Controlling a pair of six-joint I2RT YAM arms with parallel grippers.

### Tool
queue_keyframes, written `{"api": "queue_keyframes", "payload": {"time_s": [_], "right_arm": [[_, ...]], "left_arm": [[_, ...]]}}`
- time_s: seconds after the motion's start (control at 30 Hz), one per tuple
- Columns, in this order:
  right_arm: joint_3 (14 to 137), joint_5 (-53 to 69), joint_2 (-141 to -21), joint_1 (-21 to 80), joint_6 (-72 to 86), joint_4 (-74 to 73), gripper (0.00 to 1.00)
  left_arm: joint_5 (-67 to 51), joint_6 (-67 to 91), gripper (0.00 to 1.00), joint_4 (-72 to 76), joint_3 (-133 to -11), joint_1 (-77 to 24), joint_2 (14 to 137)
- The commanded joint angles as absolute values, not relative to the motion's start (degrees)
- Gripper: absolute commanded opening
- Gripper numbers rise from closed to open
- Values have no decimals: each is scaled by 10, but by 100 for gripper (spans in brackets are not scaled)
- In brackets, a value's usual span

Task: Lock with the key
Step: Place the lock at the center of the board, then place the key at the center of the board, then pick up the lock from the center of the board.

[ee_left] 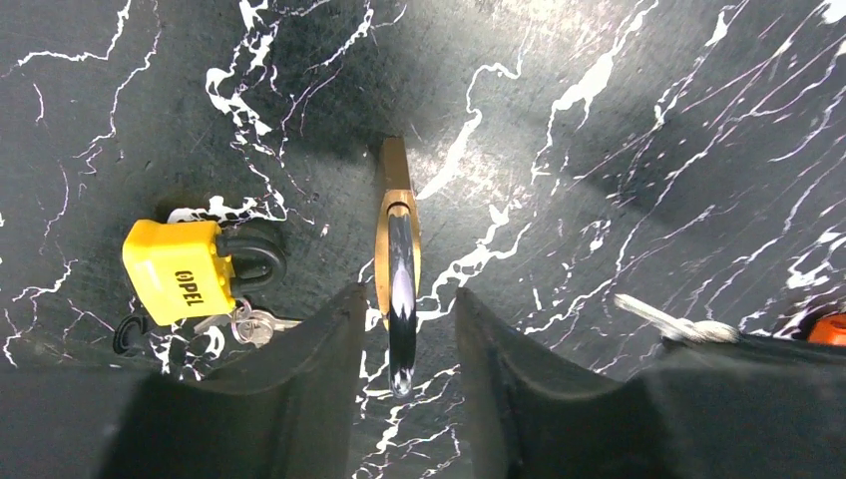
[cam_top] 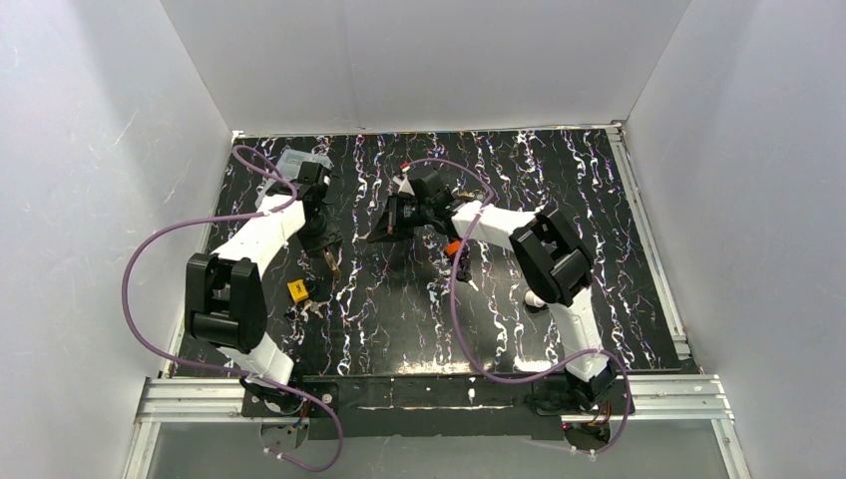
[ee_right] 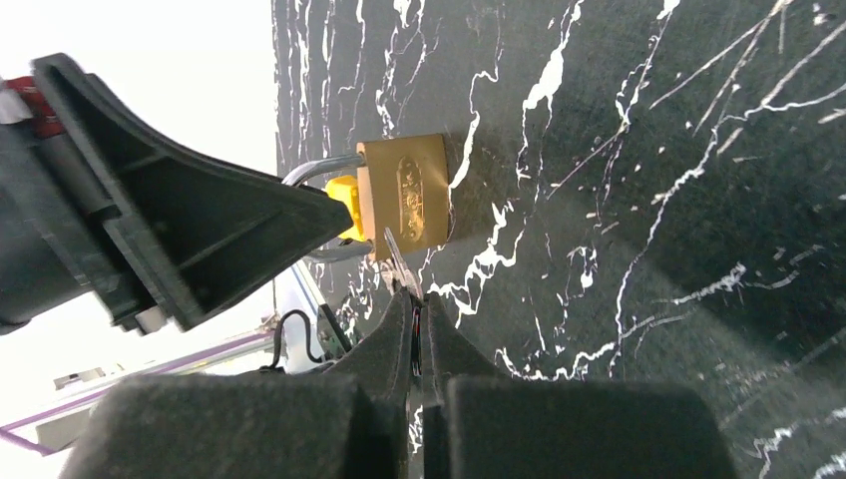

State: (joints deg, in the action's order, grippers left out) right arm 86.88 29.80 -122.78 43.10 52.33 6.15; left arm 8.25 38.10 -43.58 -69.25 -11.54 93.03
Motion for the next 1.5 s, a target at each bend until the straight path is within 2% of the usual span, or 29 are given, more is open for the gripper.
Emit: {"api": "queue_keyframes", "payload": {"time_s": [0.0,0.23,0.33,0.47,0.63,0.73,0.9,1.1,1.3,1.47], "right_arm": [[927,301,-1253,446,520,45,1],[977,304,-1304,464,522,18,1],[1010,310,-1331,470,524,3,2],[1040,310,-1354,478,529,-15,15],[1049,311,-1361,480,528,-25,42],[1049,313,-1352,480,520,-31,52],[1024,298,-1303,478,489,-48,57],[933,219,-1178,449,415,-108,61],[820,114,-1042,416,310,-157,68],[753,77,-986,371,228,-202,72]], "left_arm": [[79,363,43,-457,-725,-110,903],[68,331,70,-476,-730,-110,850],[43,318,79,-475,-721,-111,821],[5,304,86,-468,-712,-110,791],[-42,294,92,-471,-716,-110,771],[-56,291,95,-470,-716,-110,762],[-71,284,98,-470,-722,-111,752],[-100,268,98,-472,-746,-115,746],[-97,256,98,-481,-777,-165,757],[-78,253,98,-482,-804,-241,780]]}}
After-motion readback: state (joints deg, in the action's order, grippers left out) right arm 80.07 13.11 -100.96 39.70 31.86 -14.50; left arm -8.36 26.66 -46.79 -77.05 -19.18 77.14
